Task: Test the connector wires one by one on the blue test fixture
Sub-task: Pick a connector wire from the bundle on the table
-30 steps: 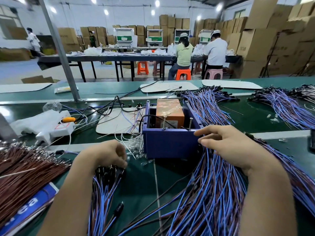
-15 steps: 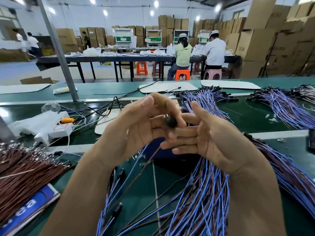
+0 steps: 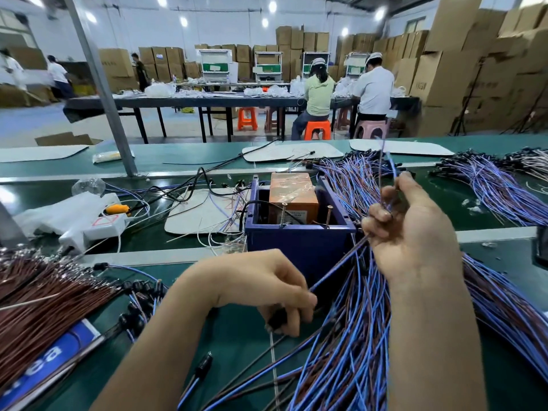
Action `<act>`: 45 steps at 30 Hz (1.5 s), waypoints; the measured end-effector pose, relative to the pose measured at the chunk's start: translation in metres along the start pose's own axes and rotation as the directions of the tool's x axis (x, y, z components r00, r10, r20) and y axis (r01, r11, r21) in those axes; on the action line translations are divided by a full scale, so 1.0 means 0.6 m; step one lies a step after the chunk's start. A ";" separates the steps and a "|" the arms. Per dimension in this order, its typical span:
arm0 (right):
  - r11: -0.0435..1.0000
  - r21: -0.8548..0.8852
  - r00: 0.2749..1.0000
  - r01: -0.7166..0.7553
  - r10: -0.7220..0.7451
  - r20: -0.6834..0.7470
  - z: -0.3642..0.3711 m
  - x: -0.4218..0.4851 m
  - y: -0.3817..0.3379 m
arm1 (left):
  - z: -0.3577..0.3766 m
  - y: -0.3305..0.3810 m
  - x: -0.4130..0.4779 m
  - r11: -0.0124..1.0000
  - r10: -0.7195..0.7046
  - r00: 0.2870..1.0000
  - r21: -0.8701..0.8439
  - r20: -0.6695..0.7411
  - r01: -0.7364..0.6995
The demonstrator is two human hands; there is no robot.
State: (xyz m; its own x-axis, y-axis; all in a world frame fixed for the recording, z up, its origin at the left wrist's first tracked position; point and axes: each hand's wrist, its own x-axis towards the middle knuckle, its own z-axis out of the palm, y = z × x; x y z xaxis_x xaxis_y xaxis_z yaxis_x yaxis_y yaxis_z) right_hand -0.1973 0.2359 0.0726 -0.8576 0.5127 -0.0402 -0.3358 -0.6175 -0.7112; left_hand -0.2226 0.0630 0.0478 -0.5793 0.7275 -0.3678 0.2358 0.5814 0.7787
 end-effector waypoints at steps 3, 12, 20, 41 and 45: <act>0.991 0.023 0.982 0.135 -0.130 -0.135 -0.010 0.006 -0.003 | -0.001 -0.015 0.012 0.984 -0.174 0.985 0.045 0.012 0.173; 0.944 -0.161 0.950 0.289 -0.304 -0.075 -0.018 0.005 -0.009 | -0.025 -0.038 0.013 0.901 -0.126 0.965 0.382 -0.228 0.208; 0.845 -0.531 0.942 0.062 0.127 0.312 -0.012 -0.003 0.001 | -0.002 0.013 0.031 0.796 0.139 0.799 -0.414 -0.584 -0.441; 0.391 -0.909 0.989 0.144 -0.074 0.125 -0.077 0.064 0.045 | -0.016 -0.059 0.078 0.943 -0.120 0.590 -0.277 -0.798 -0.183; 0.365 -0.914 0.981 0.176 -0.137 0.134 -0.077 0.069 0.054 | -0.017 -0.064 0.083 0.957 -0.112 0.538 -0.236 -0.836 -0.167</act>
State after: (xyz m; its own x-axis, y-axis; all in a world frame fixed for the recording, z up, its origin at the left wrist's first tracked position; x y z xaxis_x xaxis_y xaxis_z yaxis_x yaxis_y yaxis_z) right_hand -0.2257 0.2649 0.0154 -0.8476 0.5084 0.1520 0.0831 0.4102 -0.9082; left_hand -0.2685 0.0733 0.0047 -0.9899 0.0219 0.1400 0.1388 0.3489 0.9268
